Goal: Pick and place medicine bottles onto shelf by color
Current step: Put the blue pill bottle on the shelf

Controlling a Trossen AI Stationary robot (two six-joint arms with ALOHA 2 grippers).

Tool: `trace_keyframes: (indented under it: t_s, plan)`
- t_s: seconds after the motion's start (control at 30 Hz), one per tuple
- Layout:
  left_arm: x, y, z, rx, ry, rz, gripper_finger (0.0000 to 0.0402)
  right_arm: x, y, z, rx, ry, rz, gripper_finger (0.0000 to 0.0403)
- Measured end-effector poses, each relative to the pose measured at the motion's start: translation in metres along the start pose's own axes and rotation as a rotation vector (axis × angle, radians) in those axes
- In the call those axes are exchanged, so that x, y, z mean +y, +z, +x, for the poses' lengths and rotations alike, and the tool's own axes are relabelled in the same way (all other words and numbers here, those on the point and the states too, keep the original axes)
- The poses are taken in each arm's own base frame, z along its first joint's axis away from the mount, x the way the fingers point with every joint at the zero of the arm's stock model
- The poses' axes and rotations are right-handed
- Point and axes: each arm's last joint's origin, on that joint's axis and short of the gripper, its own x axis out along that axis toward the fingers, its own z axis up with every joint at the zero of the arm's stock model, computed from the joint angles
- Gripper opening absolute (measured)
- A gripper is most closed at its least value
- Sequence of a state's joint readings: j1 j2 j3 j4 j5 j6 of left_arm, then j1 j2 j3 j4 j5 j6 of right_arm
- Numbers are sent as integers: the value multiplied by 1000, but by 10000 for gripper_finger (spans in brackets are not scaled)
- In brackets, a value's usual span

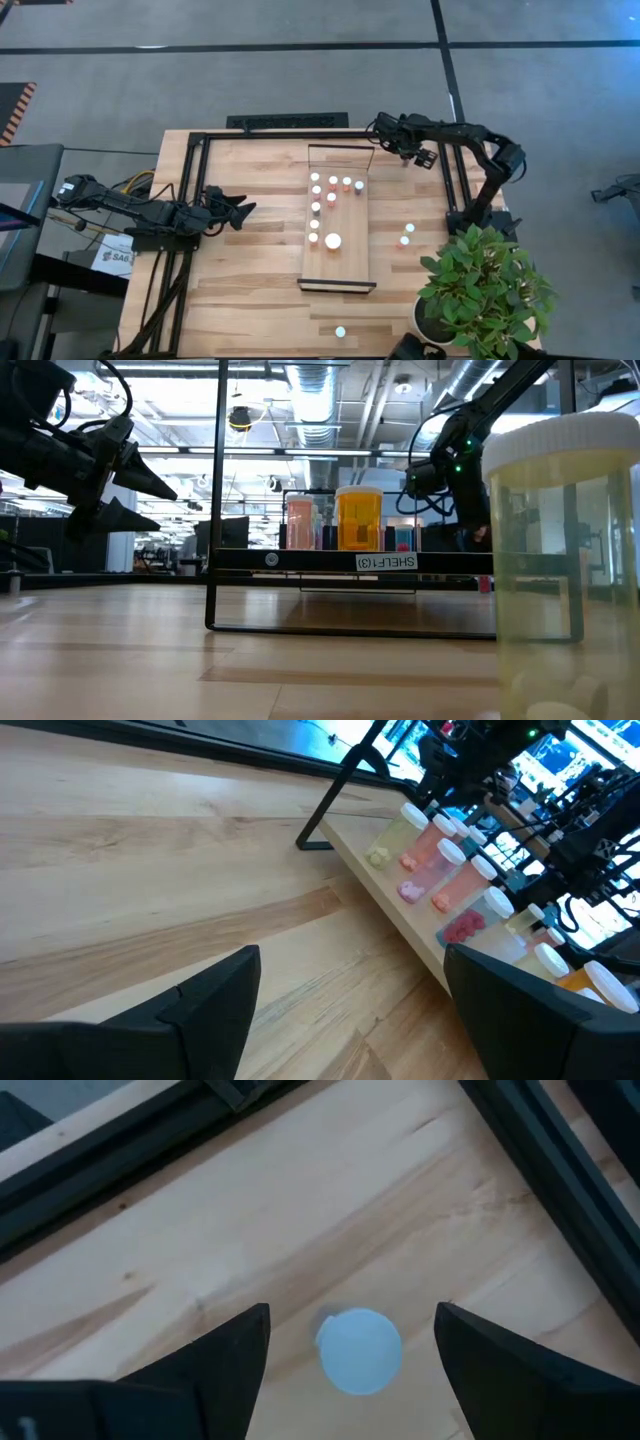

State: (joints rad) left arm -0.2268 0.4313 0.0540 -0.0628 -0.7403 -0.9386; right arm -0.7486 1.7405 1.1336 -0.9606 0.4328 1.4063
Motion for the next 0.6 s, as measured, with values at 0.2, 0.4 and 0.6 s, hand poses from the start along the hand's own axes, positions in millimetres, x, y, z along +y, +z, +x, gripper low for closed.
trace_keyframes:
  t_s: [0.2,0.4,0.6]
  plan:
    - [0,0,0,0,0,0,303,1,0,0,-1,9,5,276]
    - [0,0,0,0,0,0,303,1,0,0,-1,9,5,237]
    - [0,0,0,0,0,0,303,1,0,0,7,10,3,189]
